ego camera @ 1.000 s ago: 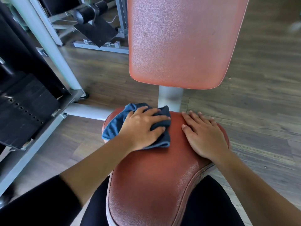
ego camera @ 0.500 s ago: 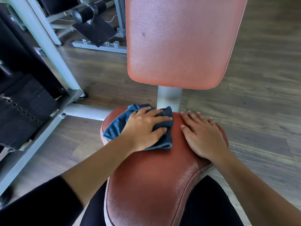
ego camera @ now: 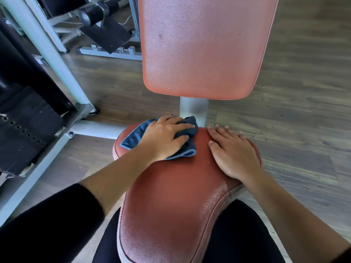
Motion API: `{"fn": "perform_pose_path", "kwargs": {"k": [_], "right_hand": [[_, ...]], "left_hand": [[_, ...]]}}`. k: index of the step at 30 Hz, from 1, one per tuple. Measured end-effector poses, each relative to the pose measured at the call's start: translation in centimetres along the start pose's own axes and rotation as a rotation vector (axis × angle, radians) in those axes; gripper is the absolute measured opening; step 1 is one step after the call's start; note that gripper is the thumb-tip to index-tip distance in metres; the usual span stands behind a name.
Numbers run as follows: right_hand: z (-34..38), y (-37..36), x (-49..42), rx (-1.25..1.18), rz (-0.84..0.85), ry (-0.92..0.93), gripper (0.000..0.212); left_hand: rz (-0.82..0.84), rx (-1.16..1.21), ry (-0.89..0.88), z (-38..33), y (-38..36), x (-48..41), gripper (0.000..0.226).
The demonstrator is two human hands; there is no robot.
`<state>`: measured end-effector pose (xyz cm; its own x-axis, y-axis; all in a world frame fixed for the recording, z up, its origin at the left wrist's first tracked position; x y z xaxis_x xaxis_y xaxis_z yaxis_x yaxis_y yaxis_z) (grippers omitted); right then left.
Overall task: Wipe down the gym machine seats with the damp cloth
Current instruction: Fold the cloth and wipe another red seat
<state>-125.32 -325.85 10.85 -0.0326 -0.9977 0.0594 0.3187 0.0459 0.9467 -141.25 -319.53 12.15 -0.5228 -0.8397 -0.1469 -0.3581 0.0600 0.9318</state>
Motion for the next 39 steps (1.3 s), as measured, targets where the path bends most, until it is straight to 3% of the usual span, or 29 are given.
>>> {"fn": "perform_pose_path", "kwargs": {"k": [2,5,8,13,20,30,39], "right_hand": [[0.0,0.0,0.0,-0.003,0.004,0.004,0.052],[0.0,0.1,0.1,-0.004,-0.002,0.009,0.051],[0.1,0.2,0.1,-0.002,-0.004,0.004,0.051],[0.2,0.1,0.0,0.001,-0.011,0.007,0.051],[0.2,-0.1,-0.1,0.044,0.000,0.014,0.052],[0.1,0.0,-0.1,0.036,0.029,0.004,0.052],[0.2,0.0,-0.3,0.059,0.027,-0.004,0.052]], "left_hand": [[-0.078,0.028,-0.014,1.7,1.2,1.2,0.056],[-0.141,-0.015,0.253,4.5,2.5,2.2,0.041],[-0.089,-0.102,0.494,4.2,2.5,2.9,0.035],[0.004,-0.116,0.633,2.0,2.3,5.7,0.043],[0.016,-0.045,0.651,-1.5,3.4,10.3,0.042],[0.085,-0.102,0.866,2.8,3.2,5.0,0.037],[0.062,-0.011,0.690,-1.6,3.5,9.9,0.036]]}}
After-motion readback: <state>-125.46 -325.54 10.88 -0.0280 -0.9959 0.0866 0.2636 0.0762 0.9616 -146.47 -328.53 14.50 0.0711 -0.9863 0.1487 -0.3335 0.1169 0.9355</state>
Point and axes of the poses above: each hand's wrist, its own x-axis away from the middle knuckle, its own y-axis out of the back of the hand, z = x × y, the point moved 6 cm from there along -x, towards the middle knuckle, and after that the axes turned 2 degrees about -z, right-handed, at the moved point
